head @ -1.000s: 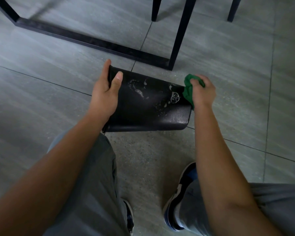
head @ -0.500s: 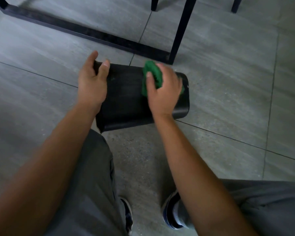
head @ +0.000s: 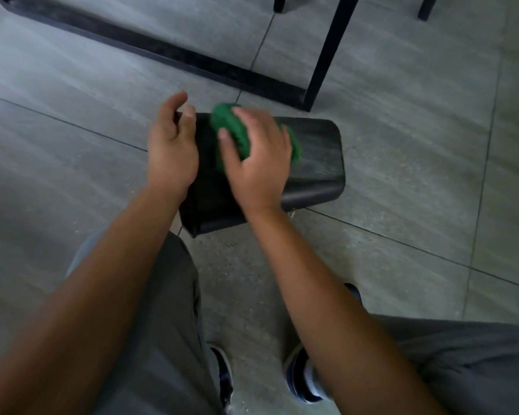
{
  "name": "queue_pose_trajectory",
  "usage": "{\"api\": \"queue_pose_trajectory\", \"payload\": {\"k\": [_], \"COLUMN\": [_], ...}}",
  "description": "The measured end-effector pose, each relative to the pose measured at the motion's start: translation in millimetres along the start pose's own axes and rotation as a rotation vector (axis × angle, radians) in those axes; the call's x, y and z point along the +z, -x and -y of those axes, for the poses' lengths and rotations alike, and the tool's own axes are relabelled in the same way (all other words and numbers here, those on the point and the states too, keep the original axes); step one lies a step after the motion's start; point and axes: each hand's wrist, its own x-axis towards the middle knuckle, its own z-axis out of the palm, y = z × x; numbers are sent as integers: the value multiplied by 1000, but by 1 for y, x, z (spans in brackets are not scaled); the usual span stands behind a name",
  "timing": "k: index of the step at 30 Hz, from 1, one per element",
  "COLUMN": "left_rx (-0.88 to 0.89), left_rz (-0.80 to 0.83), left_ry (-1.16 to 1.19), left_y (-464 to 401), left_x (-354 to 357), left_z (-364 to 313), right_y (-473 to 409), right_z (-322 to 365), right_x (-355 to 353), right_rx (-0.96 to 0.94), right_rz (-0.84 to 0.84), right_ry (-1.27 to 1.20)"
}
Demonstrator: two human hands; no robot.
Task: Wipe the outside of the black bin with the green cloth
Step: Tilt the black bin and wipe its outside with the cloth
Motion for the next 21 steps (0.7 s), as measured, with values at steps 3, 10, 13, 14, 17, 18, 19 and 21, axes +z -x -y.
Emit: {"api": "queue_pose_trajectory", "payload": {"k": [3, 10, 13, 14, 17, 18, 19, 21], "left_rx": [4, -14, -30, -34, -27, -15, -5, 16], "left_rz": [-28, -47, -58, -57, -52, -40, -20, 5], "left_ry": [-51, -41, -16, -19, -55, -62, -69, -74], "left_y": [5, -3, -6, -7, -5, -3, 0, 6], "left_x": [-4, 1, -2, -4, -4, -1, 2, 7], "left_z": [1, 3, 11, 10, 3, -1, -4, -7], "right_y": [-31, 2, 8, -2, -38, -44, -43, -29], "right_z": [-73, -1, 21, 3, -72, -91, -96, -64], "right_x": [-28, -1, 9, 5, -25, -36, -41, -31], "right_rx": [341, 132, -102, -67, 333, 470, 542, 455], "right_rz": [-140, 13, 134, 112, -46, -79, -105, -113], "right_ry": [208, 92, 7, 35, 215, 228, 228, 226]}}
